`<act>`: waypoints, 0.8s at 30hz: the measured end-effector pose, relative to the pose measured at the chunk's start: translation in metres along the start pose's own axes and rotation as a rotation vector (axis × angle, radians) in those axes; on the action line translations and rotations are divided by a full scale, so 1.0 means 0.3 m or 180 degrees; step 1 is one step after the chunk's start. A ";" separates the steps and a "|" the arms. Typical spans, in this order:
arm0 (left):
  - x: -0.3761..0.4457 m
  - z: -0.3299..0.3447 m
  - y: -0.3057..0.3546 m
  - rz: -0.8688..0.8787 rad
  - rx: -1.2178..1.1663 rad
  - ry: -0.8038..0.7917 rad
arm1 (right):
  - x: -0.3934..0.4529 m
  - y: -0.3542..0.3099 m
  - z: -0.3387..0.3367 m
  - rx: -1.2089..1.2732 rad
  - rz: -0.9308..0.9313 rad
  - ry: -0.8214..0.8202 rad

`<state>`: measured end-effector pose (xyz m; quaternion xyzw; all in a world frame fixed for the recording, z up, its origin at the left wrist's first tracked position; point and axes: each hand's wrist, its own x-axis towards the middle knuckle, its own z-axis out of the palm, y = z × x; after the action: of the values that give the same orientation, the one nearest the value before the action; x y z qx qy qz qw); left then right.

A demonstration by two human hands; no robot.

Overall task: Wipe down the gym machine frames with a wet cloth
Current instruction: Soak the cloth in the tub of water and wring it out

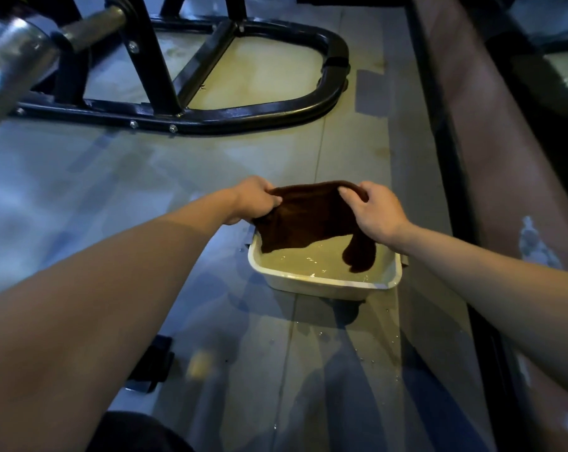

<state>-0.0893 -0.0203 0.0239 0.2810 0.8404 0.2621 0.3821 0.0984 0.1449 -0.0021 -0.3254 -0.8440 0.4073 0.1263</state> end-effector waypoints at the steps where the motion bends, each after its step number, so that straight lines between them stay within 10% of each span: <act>1: 0.006 0.011 -0.001 0.0001 0.0201 -0.0022 | -0.003 0.009 0.004 -0.0039 -0.0070 0.0062; 13: 0.070 0.243 -0.057 0.0601 0.3530 -0.0626 | -0.053 0.141 0.064 -0.2558 0.0116 -0.1892; 24: 0.085 0.286 -0.033 0.0485 0.3009 -0.0865 | -0.040 0.182 0.088 -0.3182 -0.0290 -0.1578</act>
<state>-0.0382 0.0091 -0.0444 0.5157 0.7870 -0.1594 0.2987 0.1192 0.1460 -0.0605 -0.2034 -0.9520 0.0160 -0.2281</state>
